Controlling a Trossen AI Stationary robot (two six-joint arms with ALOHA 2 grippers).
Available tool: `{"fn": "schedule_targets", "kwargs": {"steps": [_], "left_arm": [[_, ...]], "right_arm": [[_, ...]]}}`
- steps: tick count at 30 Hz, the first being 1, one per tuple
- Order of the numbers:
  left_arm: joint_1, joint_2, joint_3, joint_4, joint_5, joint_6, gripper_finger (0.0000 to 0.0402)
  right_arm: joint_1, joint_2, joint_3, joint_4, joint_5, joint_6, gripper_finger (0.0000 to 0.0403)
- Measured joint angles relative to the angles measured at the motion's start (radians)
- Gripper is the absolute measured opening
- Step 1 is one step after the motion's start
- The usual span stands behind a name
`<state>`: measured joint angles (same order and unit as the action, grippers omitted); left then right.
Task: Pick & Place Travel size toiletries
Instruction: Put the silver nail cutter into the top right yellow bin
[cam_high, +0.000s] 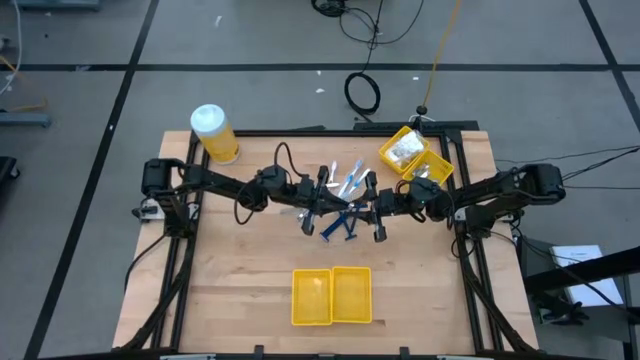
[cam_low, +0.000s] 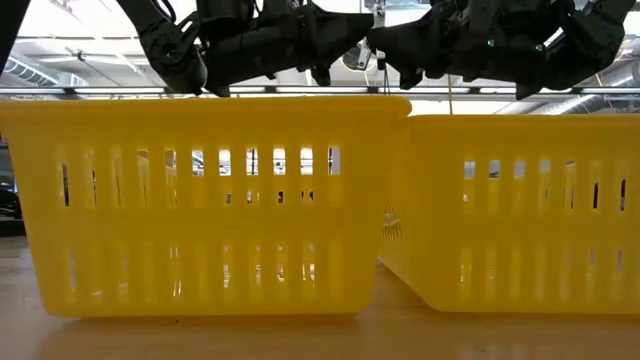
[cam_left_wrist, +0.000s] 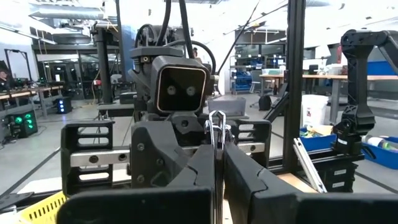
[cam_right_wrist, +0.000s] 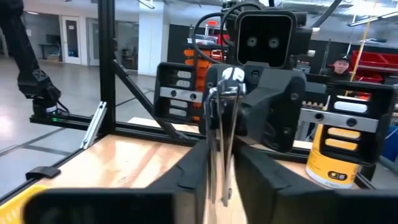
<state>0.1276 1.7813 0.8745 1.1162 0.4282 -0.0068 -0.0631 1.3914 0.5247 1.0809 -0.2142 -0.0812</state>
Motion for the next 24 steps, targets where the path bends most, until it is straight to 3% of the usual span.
{"fn": "schedule_targets", "kwargs": {"steps": [5, 13, 19, 24], "left_arm": [[-0.007, 0.000, 0.000, 0.002, -0.006, 0.000, 0.0005], [-0.012, 0.000, 0.000, 0.001, -0.011, 0.002, 0.0008], [-0.023, -0.002, 0.000, -0.003, -0.123, -0.039, 0.0043], [-0.026, -0.002, 0.000, -0.009, -0.163, -0.053, 0.0097]], "right_arm": [[0.000, 0.000, 0.000, 0.000, 0.000, -0.017, 0.0015], [0.000, 0.000, 0.000, 0.000, -0.022, -0.038, 0.0008], [0.017, 0.000, 0.000, 0.004, -0.010, -0.063, 0.0008], [0.009, 0.000, 0.000, -0.014, -0.008, -0.062, 0.0007]]}}
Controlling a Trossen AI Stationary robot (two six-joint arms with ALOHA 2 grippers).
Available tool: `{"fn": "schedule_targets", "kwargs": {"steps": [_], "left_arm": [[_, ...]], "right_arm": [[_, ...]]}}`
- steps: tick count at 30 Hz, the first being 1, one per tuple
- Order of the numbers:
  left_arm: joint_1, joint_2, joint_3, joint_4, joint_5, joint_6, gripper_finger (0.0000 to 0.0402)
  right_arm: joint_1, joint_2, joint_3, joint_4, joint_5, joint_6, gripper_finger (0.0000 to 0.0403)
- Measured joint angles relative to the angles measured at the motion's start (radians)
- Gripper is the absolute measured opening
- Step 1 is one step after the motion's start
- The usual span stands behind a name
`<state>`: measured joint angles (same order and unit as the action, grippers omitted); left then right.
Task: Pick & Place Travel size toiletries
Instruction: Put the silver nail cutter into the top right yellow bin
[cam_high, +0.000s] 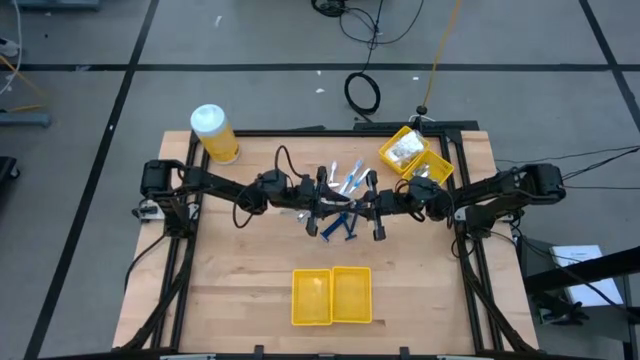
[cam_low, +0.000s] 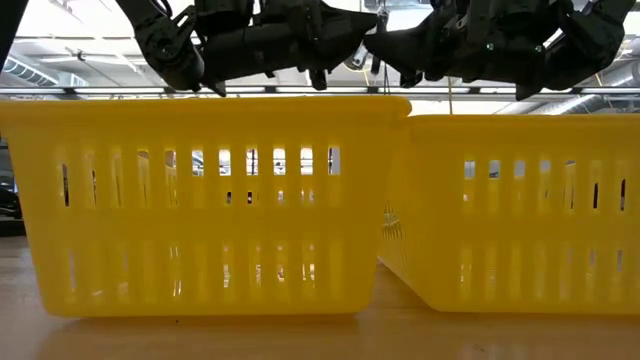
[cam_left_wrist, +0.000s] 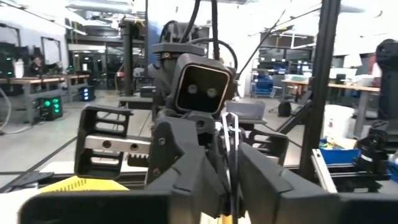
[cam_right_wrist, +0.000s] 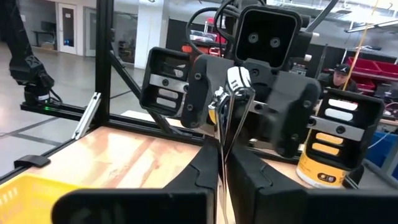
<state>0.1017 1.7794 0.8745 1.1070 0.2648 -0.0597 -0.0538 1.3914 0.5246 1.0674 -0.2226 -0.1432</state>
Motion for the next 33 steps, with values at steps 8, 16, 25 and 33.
{"fn": "schedule_targets", "kwargs": {"steps": [8, 16, 25, 33], "left_arm": [[-0.006, 0.000, 0.000, -0.020, -0.048, 0.035, 0.0218], [-0.006, -0.021, 0.001, -0.009, -0.102, 0.133, 0.0292], [-0.006, -0.063, 0.002, -0.041, -0.153, 0.156, 0.0316], [-0.004, -0.098, 0.002, -0.170, -0.257, 0.186, 0.0303]], "right_arm": [[0.001, 0.000, 0.000, -0.010, -0.015, 0.003, 0.0005], [0.001, 0.000, 0.000, -0.056, 0.017, 0.009, 0.0005], [-0.021, 0.000, 0.001, -0.123, 0.083, 0.007, 0.0005], [-0.075, -0.113, 0.000, -0.439, 0.328, 0.007, 0.0005]]}}
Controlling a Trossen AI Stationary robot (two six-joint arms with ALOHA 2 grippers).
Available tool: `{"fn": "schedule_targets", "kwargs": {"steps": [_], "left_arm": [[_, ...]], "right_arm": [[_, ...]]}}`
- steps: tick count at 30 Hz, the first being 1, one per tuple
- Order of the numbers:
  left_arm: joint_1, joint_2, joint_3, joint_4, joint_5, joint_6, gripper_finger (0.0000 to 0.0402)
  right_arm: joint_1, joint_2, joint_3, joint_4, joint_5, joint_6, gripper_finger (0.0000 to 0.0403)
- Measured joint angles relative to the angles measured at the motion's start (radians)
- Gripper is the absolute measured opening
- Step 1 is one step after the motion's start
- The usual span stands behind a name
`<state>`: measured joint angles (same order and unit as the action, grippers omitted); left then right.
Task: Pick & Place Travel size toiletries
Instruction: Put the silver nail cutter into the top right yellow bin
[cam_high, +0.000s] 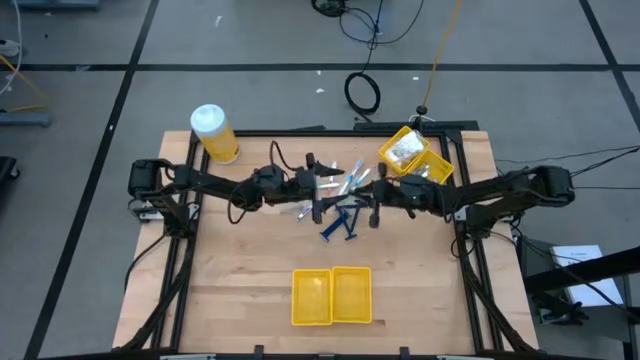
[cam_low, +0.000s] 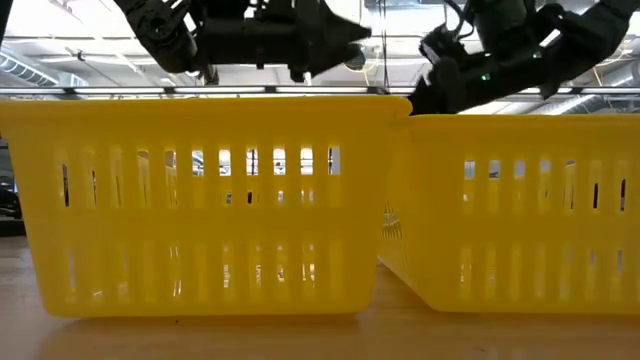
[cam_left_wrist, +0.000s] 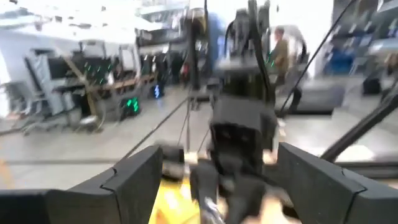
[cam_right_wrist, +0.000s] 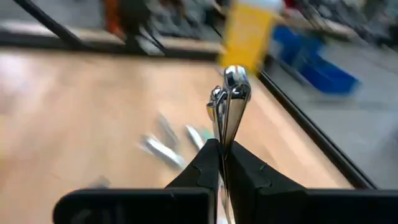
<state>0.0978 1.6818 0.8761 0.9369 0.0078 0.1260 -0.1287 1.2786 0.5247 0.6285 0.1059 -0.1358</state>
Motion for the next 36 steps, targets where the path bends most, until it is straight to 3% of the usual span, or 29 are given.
{"fn": "schedule_targets", "kwargs": {"steps": [5, 9, 16, 18, 26, 31, 36], "left_arm": [[-0.001, 0.000, 0.000, -0.124, -0.086, 0.008, 0.0293], [0.000, 0.001, -0.001, -0.217, -0.145, 0.000, 0.0290], [-0.001, 0.001, -0.001, -0.261, -0.150, 0.000, 0.0289], [0.002, 0.001, -0.001, -0.259, -0.150, 0.000, 0.0286], [0.008, 0.001, -0.001, -0.262, -0.150, 0.000, 0.0275], [0.008, 0.001, -0.001, -0.270, -0.150, -0.008, 0.0273], [0.008, 0.001, -0.001, -0.279, -0.149, -0.008, 0.0273]], "right_arm": [[-0.044, -0.172, 0.001, -0.346, 0.197, 0.047, 0.0005], [-0.104, -0.295, 0.000, -0.660, 0.375, 0.176, 0.0005], [-0.257, -0.433, -0.002, -1.108, 0.391, 0.459, 0.0005], [-0.292, -0.447, -0.020, -1.133, 0.379, 0.497, 0.0005], [-0.449, -0.444, -0.135, -1.009, 0.151, 0.470, 0.0005], [-0.523, -0.444, -0.159, -0.999, 0.099, 0.458, 0.0013], [-0.550, -0.444, -0.172, -0.999, 0.100, 0.504, 0.0049]]}}
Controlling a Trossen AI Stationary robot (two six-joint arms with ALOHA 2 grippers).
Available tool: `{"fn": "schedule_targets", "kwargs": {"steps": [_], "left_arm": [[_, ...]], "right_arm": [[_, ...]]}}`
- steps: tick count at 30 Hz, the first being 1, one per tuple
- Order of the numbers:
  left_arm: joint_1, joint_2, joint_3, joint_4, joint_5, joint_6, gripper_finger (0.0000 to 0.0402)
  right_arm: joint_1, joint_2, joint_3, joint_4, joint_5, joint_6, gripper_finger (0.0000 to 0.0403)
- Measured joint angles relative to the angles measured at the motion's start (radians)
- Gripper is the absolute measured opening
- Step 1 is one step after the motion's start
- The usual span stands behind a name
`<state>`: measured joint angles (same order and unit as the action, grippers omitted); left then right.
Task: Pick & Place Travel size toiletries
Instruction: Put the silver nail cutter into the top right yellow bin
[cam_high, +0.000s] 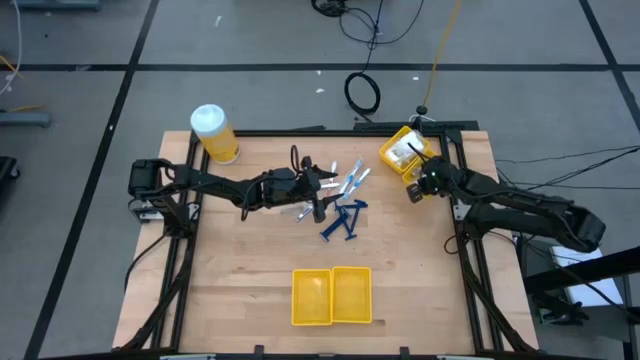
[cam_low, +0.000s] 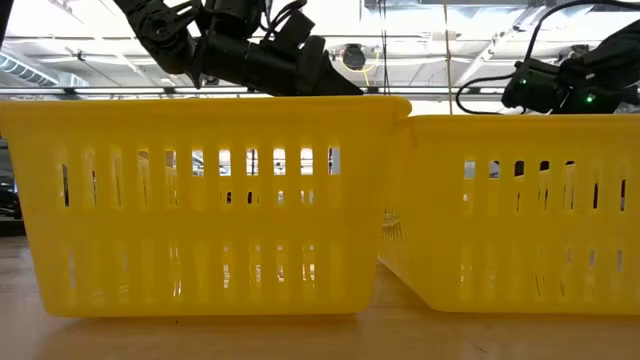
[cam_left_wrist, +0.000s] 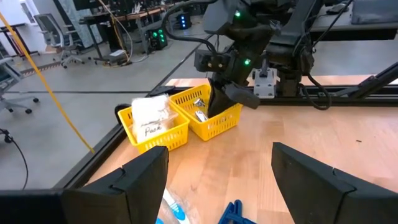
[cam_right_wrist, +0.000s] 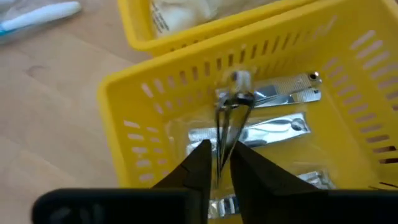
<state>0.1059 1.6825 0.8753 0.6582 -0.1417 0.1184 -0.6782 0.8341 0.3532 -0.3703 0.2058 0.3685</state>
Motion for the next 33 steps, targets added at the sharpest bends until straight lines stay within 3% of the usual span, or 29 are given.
{"fn": "schedule_targets", "kwargs": {"steps": [10, 19, 26, 29, 33], "left_arm": [[-0.001, 0.000, 0.000, -0.006, 0.001, -0.004, 0.0273], [0.001, 0.000, 0.000, -0.043, 0.001, -0.008, 0.0274], [0.001, 0.000, 0.000, -0.106, 0.000, 0.005, 0.0274], [0.002, 0.000, 0.000, -0.192, -0.007, -0.008, 0.0274], [0.002, 0.000, 0.000, -0.356, -0.017, -0.061, 0.0274]], "right_arm": [[-0.006, -0.012, 0.000, 0.040, 0.046, 0.000, 0.0140], [-0.003, -0.127, 0.000, 0.118, 0.076, -0.044, 0.0199], [-0.001, -0.227, 0.000, 0.207, -0.092, -0.085, 0.0201], [-0.001, -0.249, 0.000, 0.238, -0.210, -0.085, 0.0197], [-0.001, -0.255, 0.000, 0.245, -0.287, -0.085, 0.0197]]}}
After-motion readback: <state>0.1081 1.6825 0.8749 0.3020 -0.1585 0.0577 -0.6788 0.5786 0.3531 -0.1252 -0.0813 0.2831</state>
